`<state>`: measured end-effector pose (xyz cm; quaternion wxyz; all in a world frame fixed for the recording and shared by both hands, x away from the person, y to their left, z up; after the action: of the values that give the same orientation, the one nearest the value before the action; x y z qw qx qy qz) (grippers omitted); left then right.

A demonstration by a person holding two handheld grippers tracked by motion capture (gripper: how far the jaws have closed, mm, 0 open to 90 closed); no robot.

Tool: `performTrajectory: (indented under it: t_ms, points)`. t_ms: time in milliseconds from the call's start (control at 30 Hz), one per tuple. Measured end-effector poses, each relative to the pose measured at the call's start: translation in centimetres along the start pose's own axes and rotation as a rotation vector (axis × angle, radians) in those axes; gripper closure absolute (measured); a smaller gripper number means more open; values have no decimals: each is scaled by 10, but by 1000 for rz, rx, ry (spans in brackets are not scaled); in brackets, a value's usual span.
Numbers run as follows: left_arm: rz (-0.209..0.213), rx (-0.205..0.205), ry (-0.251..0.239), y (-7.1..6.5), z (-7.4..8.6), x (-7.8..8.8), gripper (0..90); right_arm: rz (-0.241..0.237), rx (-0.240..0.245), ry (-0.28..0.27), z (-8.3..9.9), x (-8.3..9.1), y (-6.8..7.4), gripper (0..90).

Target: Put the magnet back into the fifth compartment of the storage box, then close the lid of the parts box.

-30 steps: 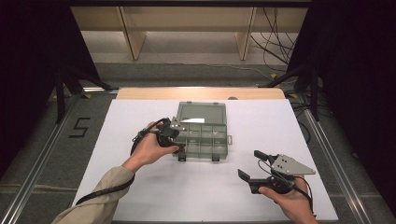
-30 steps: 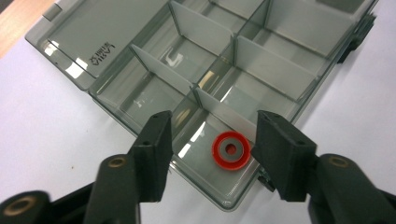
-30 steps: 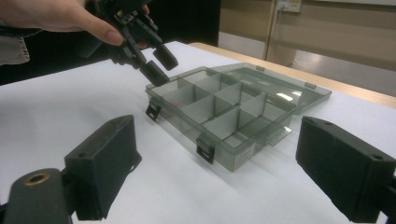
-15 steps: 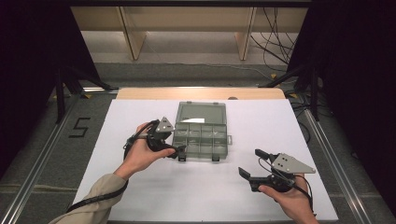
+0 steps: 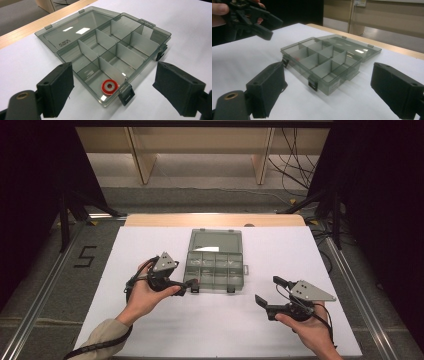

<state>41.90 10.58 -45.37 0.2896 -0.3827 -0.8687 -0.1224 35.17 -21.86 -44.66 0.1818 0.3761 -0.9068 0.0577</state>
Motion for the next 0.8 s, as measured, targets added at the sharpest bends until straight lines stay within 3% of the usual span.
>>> performTrajectory:
  t_ms: [33, 67, 133, 167, 400, 800]
  points:
    - [-4, 8, -16, -1, 0, 0, 152, 23, 12, -15, -1, -1, -3, 127]
    - [-12, 3, -7, 0, 1, 3, 153, 21, 4, 22, 0, 0, -3, 128]
    - [-17, 4, -17, 1, 3, 7, 154, 8, -14, -16, -2, -6, -4, 128]
    - [-20, 21, -37, 0, 3, 8, 154, 20, -10, 4, -2, -6, -6, 128]
    - [-24, 32, -82, -1, 8, 20, 155, 51, -26, -8, -9, -18, -17, 128]
    - [-45, 49, -108, -4, 18, 34, 144, 76, -14, -24, -20, -30, -31, 129]
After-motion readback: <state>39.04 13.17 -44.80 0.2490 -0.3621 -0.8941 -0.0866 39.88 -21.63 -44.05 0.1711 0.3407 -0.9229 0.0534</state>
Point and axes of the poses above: each handheld gripper's, and its own axes: x roughly backward along the jaws, z roughly out of its underside, y roughly to its left, the point moved 5 cm from there along -x, roughly forward along the jaws, and after that the axes turned 4 degrees about y, right-handed, at the moved point
